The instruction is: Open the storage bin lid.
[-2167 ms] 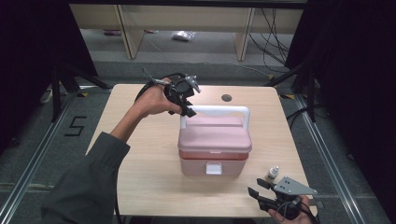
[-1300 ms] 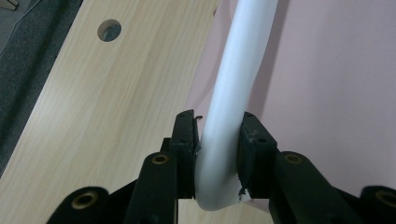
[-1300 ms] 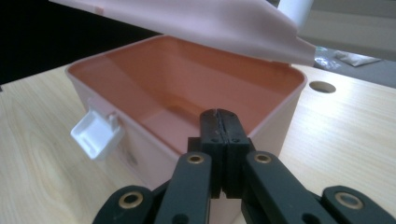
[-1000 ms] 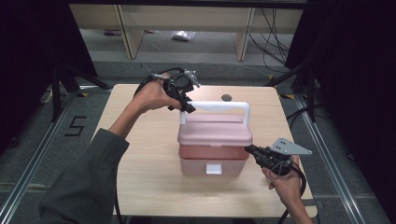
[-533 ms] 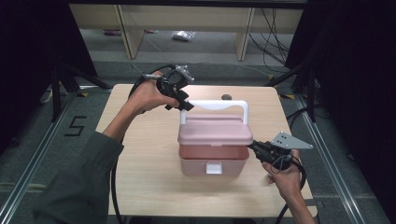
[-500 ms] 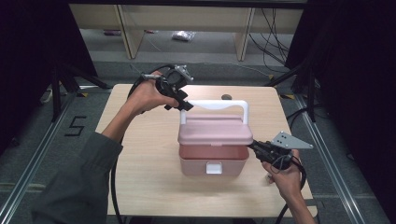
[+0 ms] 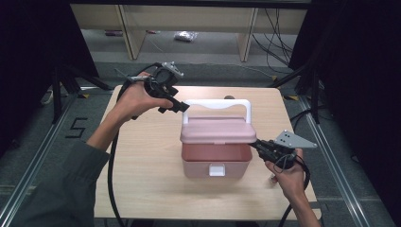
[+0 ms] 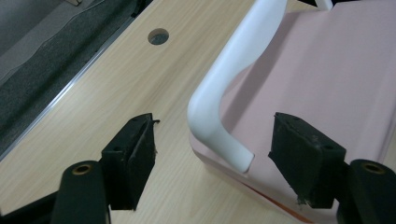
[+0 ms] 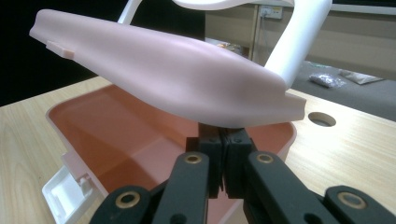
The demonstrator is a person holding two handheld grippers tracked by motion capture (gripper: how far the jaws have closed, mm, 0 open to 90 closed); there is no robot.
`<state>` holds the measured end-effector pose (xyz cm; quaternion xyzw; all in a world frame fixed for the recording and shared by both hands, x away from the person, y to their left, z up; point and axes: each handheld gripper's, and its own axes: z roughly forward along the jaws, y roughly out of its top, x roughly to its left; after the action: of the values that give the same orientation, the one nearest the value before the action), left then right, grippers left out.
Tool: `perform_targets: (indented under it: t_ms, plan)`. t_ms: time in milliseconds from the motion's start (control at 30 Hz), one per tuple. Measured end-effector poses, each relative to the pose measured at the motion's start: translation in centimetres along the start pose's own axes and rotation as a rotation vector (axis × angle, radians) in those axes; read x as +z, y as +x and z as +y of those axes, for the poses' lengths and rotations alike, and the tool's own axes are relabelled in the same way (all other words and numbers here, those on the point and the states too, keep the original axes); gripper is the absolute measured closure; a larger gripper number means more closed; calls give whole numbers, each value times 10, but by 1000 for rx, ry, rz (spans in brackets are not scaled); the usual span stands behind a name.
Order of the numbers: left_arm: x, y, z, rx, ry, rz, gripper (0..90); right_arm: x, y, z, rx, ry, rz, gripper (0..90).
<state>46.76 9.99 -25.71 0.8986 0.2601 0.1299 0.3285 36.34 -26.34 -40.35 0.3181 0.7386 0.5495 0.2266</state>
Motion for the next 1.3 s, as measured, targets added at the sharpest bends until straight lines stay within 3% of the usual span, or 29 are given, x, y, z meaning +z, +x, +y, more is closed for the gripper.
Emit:
perform_targets:
  t_ms: [33,100,133,300,333,367,467,500,567,600,633,700,833,933,1000,1100,1133,1300]
  plan:
    - [-1,0,-3,-16,-1,-2,295,0,1,0,15,6,13,891]
    - [-4,-1,-9,-37,0,-1,284,1,-1,1,-22,-6,-5,891]
    - [-5,-2,-12,-36,2,-1,283,1,1,1,1,-4,-6,891]
    - [-7,-6,-32,-43,14,30,276,1,-1,4,-12,-16,-13,891]
    - [-8,-7,-36,-48,15,23,276,0,-1,5,-1,-3,5,891]
    - [-7,-8,-40,-56,8,24,276,0,-2,6,-19,-6,-5,891]
    - [-7,-8,-50,-64,6,26,276,0,-1,9,-2,-6,-6,887]
    - [-6,-8,-53,-69,2,20,275,2,-3,9,-21,-21,-1,886]
    - [-5,-8,-60,-65,-2,24,271,0,0,11,17,8,-1,886]
    - [-3,-8,-63,-76,4,17,270,1,-2,12,-7,-1,-4,886]
    - [-2,-7,-67,-68,7,23,270,1,-3,13,-31,-17,-13,886]
    - [3,-9,-72,-91,2,20,269,2,-3,14,-6,-12,6,885]
    - [13,-13,-83,-103,-8,-2,267,3,-7,18,-29,-11,-17,885]
    - [20,-16,-92,-116,-13,-16,267,3,-6,19,5,2,-14,884]
    - [25,-18,-98,-136,-33,-29,267,4,-9,20,-20,-8,-15,884]
    - [32,-20,-104,-168,-50,-30,266,4,-7,20,9,-8,-14,884]
    - [34,-20,-105,-171,-51,-39,264,5,-9,21,-14,-12,-15,884]
    - [48,-24,-110,-198,-51,-66,263,5,-9,22,-17,-15,-13,884]
